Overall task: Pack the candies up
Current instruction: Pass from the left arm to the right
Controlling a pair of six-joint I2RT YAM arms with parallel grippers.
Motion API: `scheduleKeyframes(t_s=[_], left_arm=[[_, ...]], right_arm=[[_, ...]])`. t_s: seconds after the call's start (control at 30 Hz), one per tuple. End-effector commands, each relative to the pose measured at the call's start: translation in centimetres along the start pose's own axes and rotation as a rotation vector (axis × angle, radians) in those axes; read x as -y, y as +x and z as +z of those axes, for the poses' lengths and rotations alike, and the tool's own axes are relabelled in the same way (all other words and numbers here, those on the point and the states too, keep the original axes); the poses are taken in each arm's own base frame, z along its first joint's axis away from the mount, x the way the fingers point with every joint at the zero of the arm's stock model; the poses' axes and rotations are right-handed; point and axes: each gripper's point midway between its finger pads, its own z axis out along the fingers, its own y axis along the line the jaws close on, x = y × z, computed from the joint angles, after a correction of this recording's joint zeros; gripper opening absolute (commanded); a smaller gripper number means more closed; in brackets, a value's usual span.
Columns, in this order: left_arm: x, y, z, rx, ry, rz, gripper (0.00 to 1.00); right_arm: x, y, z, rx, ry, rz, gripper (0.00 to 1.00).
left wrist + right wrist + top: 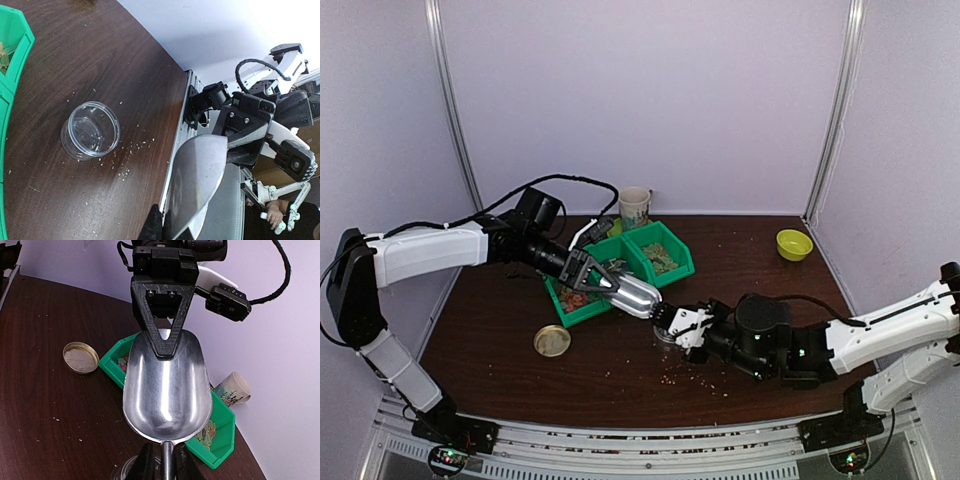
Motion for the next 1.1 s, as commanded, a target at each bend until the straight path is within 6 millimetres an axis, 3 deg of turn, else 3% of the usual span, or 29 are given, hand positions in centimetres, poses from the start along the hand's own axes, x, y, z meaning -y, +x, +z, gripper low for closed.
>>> scheduleKeyframes(t_s=[0.0, 1.07], left_arm=[[1.6, -0.4, 0.1, 0.0, 0.057, 0.052, 0.0], [1.8, -0.2, 0.4, -0.009, 0.07, 0.055, 0.0]], right_arm=[[1.0, -1.8, -0.3, 0.052, -0.009, 0.048, 0.15], [2.0, -4.1, -0.4, 0.141, -0.008, 0.101, 0.12]])
